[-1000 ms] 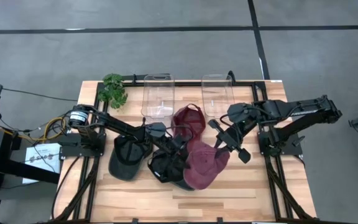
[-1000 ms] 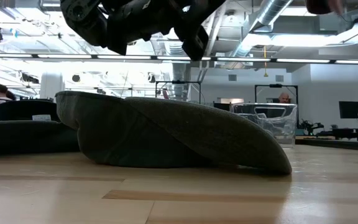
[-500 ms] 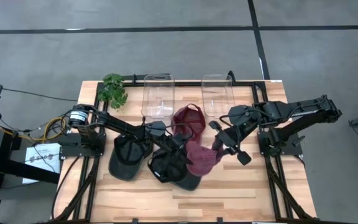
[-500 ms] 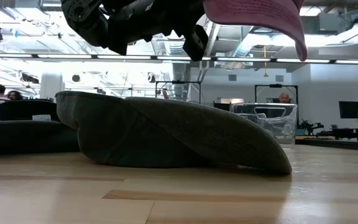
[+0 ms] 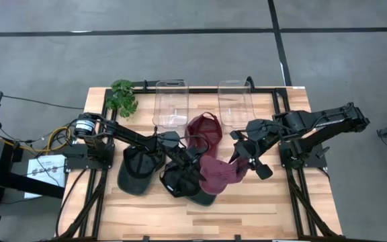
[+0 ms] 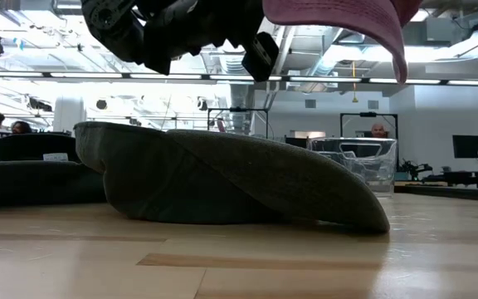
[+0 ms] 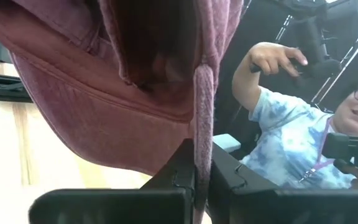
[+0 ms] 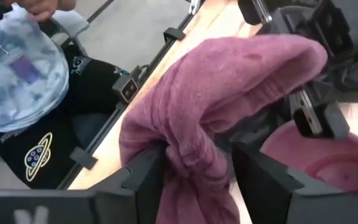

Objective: Pick & Place hat
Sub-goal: Put the right red cap into the right transparent bin

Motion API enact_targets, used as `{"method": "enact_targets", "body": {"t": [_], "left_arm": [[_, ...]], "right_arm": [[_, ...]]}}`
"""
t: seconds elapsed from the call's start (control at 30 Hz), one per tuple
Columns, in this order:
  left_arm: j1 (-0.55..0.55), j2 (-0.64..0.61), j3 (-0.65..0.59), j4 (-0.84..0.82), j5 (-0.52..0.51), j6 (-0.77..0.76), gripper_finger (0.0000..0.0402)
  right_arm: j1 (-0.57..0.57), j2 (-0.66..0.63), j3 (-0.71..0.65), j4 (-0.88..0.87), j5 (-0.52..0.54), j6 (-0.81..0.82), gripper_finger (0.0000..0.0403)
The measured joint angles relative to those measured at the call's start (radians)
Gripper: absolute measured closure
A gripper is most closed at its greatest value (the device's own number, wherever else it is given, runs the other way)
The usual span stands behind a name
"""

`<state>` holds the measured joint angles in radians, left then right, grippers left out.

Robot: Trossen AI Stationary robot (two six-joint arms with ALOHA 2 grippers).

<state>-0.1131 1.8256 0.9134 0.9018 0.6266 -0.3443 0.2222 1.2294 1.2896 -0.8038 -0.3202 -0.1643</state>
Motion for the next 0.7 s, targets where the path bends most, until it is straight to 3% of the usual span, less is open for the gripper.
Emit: {"method": "enact_targets", "body": {"t": [0.4,0.7], "left_arm": [[0.002,-0.001,0.000,-0.060,0.032,0.022,0.0389],[-0.030,-0.118,-0.001,-0.148,0.029,0.120,0.0389]], "right_arm": [[-0.002,-0.082,0.000,-0.051,0.008,-0.015,0.0241],[-0.001,-0.077,-0.002,-0.028,0.004,0.008,0.0260]]}}
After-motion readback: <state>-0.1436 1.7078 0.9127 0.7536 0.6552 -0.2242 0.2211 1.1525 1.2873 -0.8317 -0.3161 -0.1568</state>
